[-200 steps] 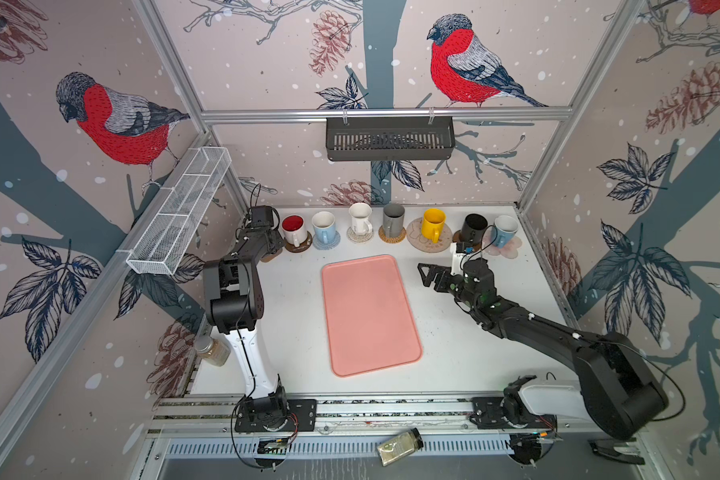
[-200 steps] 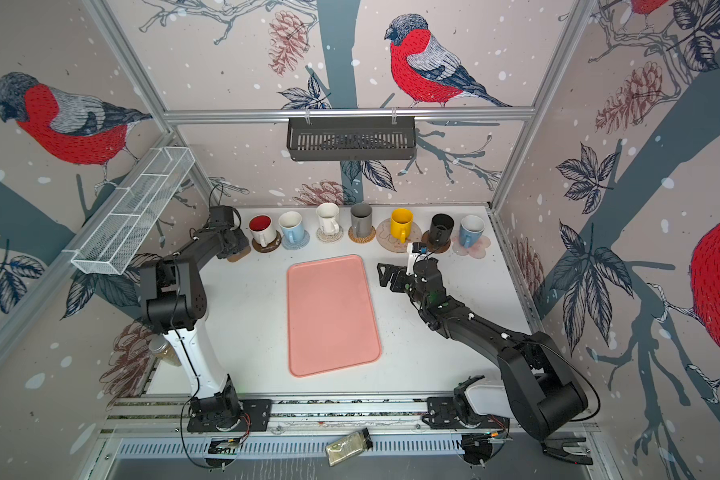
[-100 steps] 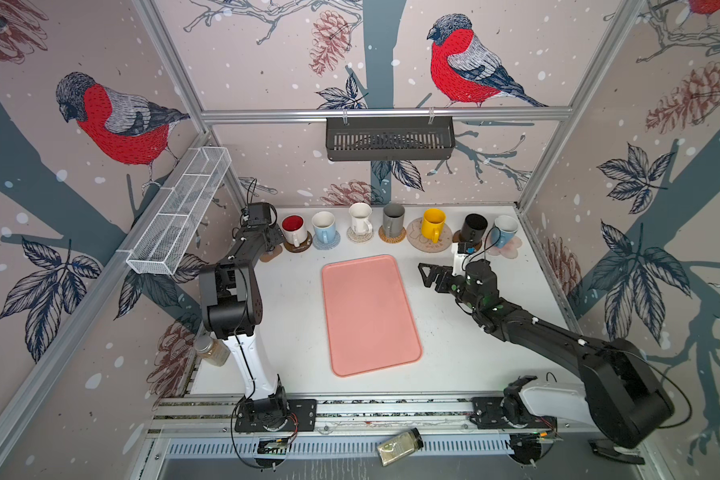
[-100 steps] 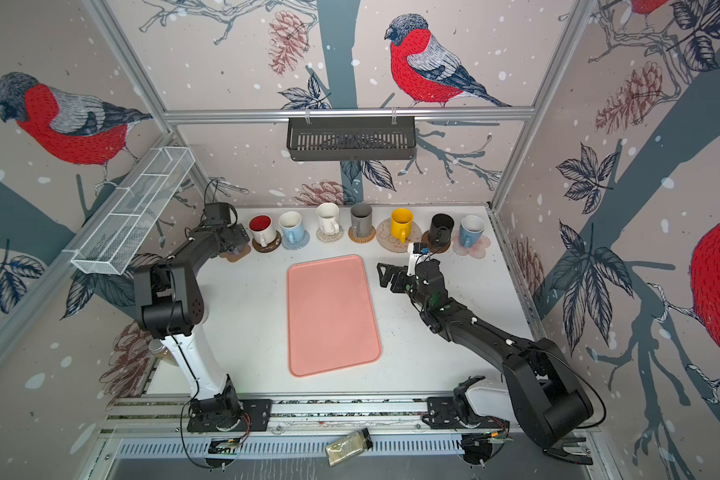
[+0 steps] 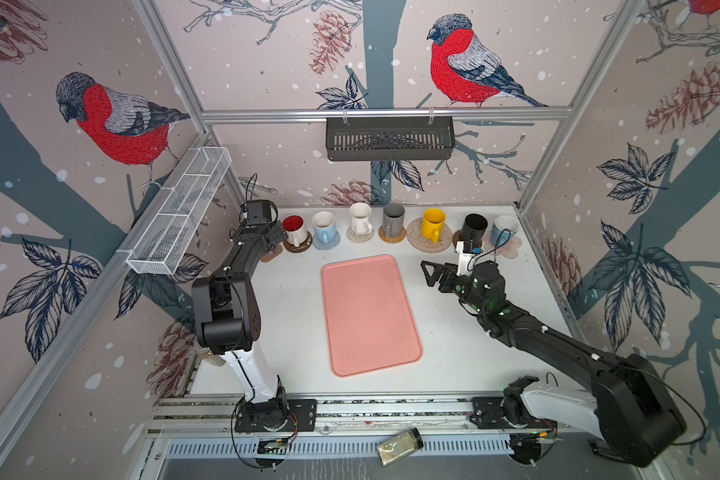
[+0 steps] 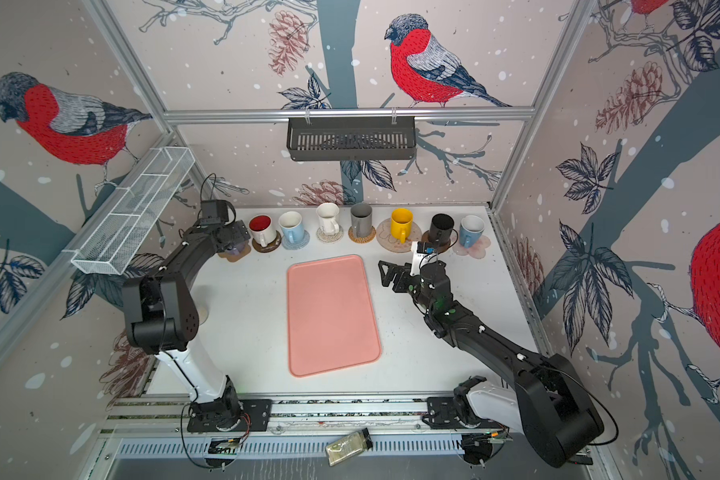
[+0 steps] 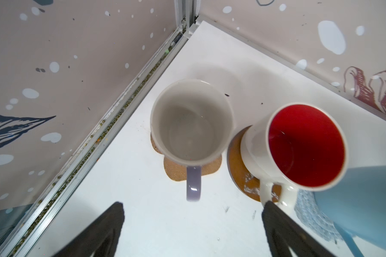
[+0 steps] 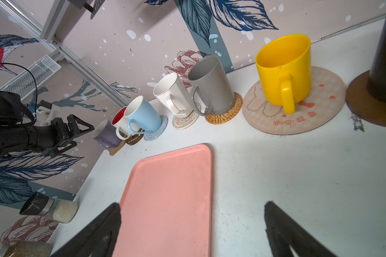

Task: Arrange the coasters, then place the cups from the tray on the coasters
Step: 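Open the left gripper and raise it off the lavender mug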

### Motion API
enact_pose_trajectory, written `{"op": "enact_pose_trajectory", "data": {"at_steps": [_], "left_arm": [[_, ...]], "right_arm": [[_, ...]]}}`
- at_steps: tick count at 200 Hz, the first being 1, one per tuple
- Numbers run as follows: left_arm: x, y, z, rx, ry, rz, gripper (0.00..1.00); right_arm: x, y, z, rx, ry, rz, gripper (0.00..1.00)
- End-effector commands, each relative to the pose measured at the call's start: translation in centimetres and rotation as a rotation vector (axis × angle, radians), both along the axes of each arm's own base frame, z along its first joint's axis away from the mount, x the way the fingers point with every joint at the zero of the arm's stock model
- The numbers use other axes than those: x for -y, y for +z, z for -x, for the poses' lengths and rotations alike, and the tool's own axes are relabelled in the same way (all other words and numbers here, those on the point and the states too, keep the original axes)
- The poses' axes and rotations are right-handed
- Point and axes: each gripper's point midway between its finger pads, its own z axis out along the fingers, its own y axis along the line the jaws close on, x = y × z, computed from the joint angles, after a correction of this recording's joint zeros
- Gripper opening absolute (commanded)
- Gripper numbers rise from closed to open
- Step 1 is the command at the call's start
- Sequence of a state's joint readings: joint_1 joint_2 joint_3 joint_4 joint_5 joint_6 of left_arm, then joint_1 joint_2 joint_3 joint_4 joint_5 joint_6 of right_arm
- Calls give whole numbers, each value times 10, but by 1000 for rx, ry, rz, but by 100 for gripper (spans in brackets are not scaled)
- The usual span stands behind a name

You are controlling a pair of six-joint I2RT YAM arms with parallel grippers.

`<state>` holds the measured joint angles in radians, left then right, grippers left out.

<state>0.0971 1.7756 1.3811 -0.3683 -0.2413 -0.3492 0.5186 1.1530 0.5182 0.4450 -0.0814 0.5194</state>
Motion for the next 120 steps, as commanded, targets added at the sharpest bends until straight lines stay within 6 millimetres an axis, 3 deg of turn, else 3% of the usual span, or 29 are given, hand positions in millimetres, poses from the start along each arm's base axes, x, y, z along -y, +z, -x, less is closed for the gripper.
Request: {"op": "enact_pose_trajectory", "data": {"at_steps": [1,38,61,84,89,120], "left_arm": [[16,11,12,23,-35,-7,97],[50,41,41,109,-122,34,97],[62,69,63,200,-179,45,97],[73,97,86,329,-255,53,97],[75,93,93,334,-260,62,97],[87,111,126,468,-283,136,97]], "right_arm": [[7,10,-1,47,-30,12,99],[25,16,-5,73,-120,56,99],[37,9,-5,59,-174,102,99],[50,7,6,42,-214,122,100],[53,8,10,43,-222,123,100],[74,20,35,104,-270,94,99]]}}
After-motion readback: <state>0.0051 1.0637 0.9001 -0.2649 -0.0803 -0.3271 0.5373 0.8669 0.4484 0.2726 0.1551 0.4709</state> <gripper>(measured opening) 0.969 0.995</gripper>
